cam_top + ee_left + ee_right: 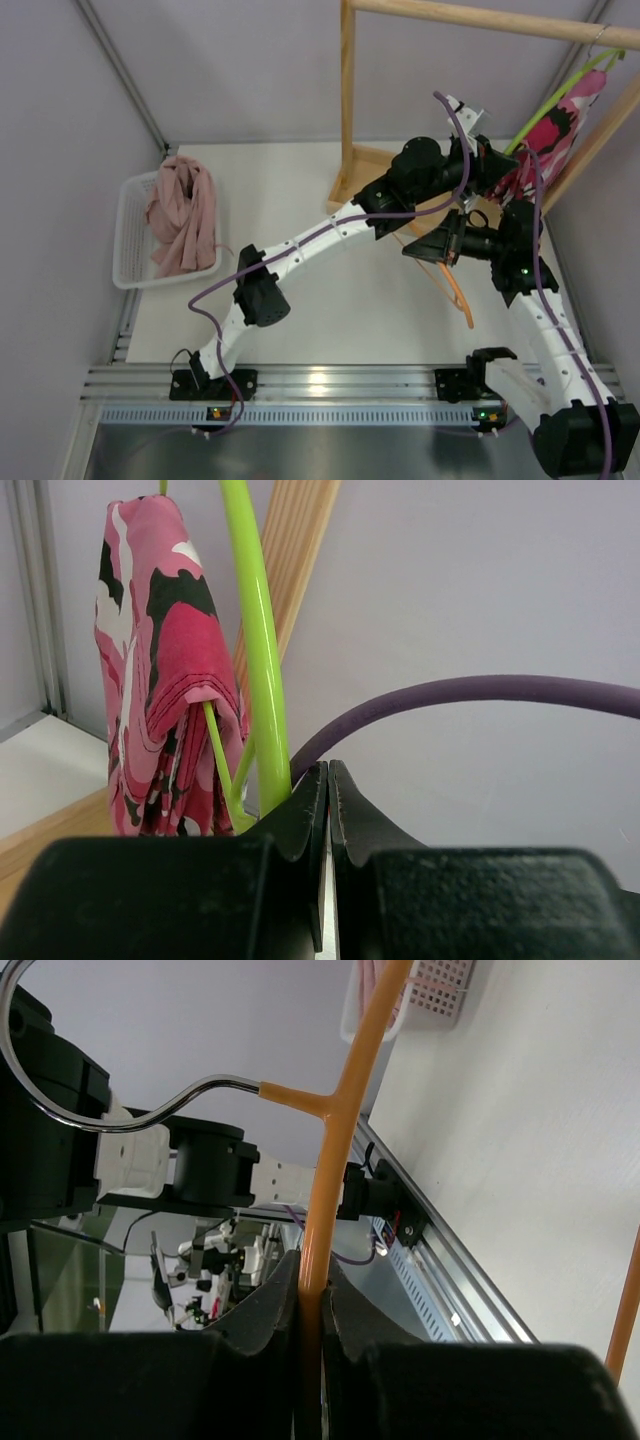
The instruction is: Remove the trousers from the hanger
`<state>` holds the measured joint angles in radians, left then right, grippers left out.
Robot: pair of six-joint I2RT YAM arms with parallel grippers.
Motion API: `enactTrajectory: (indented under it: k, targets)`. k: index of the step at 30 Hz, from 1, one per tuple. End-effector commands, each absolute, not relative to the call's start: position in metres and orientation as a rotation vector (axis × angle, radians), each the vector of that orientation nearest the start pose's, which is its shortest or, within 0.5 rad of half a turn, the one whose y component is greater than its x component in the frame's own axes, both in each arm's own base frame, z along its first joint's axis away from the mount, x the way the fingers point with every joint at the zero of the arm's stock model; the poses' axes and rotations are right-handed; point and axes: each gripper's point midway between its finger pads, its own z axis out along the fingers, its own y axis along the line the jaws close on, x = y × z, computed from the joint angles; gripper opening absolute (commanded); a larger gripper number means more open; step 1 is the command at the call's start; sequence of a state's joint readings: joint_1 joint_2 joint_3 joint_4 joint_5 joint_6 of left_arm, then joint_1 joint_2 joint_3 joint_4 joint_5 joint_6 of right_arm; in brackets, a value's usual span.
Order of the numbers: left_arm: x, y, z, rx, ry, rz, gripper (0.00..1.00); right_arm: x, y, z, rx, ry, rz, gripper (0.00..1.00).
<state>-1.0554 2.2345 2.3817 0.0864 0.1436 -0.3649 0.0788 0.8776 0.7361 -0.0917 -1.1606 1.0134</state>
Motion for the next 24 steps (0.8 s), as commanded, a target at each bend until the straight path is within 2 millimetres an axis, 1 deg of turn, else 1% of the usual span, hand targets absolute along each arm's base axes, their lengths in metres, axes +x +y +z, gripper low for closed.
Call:
enactTrajectory:
  k: [1, 6, 8, 9, 11, 12, 13, 14, 16, 19, 20, 21, 22, 23, 24]
  targets:
    - [0.294, -0.589, 0.469, 0.569, 1.224, -1.273, 0.05, 0.182, 0.192, 0.29, -0.098, 2.023, 1.727, 0.0]
    - [0.295, -0.58, 0.487, 0.544, 1.183, -1.274, 0.05, 0.178, 0.189, 0.278, -0.123, 2.045, 1.673, 0.0]
    - [0.294, -0.578, 0.491, 0.533, 1.166, -1.293, 0.05, 0.177, 0.189, 0.277, -0.137, 2.043, 1.671, 0.0]
    - [0.292, -0.574, 0.497, 0.531, 1.151, -1.307, 0.06, 0.177, 0.19, 0.277, -0.142, 2.044, 1.672, 0.0]
    - [0.29, -0.571, 0.5, 0.529, 1.137, -1.329, 0.13, 0.176, 0.19, 0.278, -0.16, 2.036, 1.678, 0.0]
    - [0.287, -0.568, 0.505, 0.527, 1.128, -1.342, 0.2, 0.177, 0.19, 0.279, -0.162, 2.034, 1.679, 0.0]
    - [0.286, -0.566, 0.507, 0.525, 1.125, -1.359, 0.3, 0.176, 0.19, 0.28, -0.166, 2.029, 1.678, 0.0]
    - [0.286, -0.565, 0.505, 0.521, 1.132, -1.364, 0.37, 0.175, 0.19, 0.28, -0.168, 2.03, 1.681, 0.0]
    - [0.287, -0.56, 0.509, 0.511, 1.131, -1.371, 0.46, 0.173, 0.19, 0.279, -0.173, 2.025, 1.679, 0.0]
    - [0.287, -0.556, 0.512, 0.514, 1.128, -1.372, 0.55, 0.169, 0.189, 0.279, -0.177, 2.021, 1.682, 0.0]
    - [0.286, -0.556, 0.51, 0.526, 1.129, -1.373, 0.59, 0.169, 0.189, 0.281, -0.174, 2.016, 1.681, 0.0]
    - [0.285, -0.551, 0.515, 0.524, 1.124, -1.374, 0.62, 0.168, 0.188, 0.282, -0.174, 2.012, 1.678, 0.0]
    - [0.285, -0.549, 0.515, 0.524, 1.125, -1.373, 0.64, 0.167, 0.188, 0.284, -0.177, 2.005, 1.674, 0.0]
    - [0.283, -0.551, 0.51, 0.538, 1.136, -1.379, 0.69, 0.167, 0.187, 0.285, -0.172, 2.005, 1.673, 0.0]
    - [0.28, -0.55, 0.511, 0.551, 1.13, -1.39, 0.71, 0.166, 0.188, 0.286, -0.175, 2.004, 1.675, 0.0]
